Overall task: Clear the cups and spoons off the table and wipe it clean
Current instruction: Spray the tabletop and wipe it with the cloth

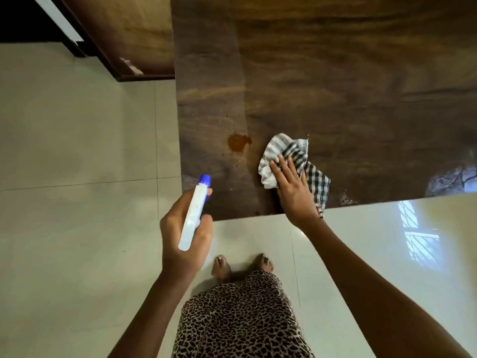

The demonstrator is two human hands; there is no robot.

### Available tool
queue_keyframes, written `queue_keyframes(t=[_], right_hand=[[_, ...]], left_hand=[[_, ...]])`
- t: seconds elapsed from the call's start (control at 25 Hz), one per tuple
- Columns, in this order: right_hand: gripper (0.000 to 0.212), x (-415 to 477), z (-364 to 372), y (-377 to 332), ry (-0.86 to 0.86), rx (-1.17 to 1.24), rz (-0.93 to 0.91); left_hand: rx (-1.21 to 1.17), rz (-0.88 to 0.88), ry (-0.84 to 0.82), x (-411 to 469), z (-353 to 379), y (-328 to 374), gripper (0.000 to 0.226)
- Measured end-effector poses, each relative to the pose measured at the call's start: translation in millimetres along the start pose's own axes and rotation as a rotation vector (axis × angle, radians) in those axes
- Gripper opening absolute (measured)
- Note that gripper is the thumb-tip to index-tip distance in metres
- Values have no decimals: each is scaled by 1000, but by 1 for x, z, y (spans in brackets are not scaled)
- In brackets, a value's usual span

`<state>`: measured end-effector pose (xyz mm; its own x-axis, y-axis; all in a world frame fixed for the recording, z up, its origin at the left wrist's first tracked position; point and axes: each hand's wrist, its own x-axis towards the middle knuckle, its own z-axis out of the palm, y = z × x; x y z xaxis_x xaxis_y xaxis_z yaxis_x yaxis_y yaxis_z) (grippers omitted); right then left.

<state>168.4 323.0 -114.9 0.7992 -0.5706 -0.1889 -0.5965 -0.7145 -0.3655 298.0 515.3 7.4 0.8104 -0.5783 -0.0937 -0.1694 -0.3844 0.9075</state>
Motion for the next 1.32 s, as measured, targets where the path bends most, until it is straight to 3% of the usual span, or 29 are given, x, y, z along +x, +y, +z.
queue_keyframes(t=[0.16,0.4,0.6,0.88,1.0,1.32], right_hand=[[74,-71,25,-7,61,32,-61],[73,-126,0,4,121,22,77],[74,-121,-17,-4,191,0,40],[71,-110,-24,-15,209,40,5],[68,-105,-25,-20,227,55,-14],[63,-89,-32,-37,300,74,-45]], left_hand=[[43,-86,-131,-16,-6,0,32],[175,-207,-190,-45,0,-13,6],[243,-315,-165,-62,5,-20,11],[233,-303,-20,-71,-6,-17,9],[195,-279,-10,-61,-15,-12,19],[186,-361,22,-8,-17,2,9]])
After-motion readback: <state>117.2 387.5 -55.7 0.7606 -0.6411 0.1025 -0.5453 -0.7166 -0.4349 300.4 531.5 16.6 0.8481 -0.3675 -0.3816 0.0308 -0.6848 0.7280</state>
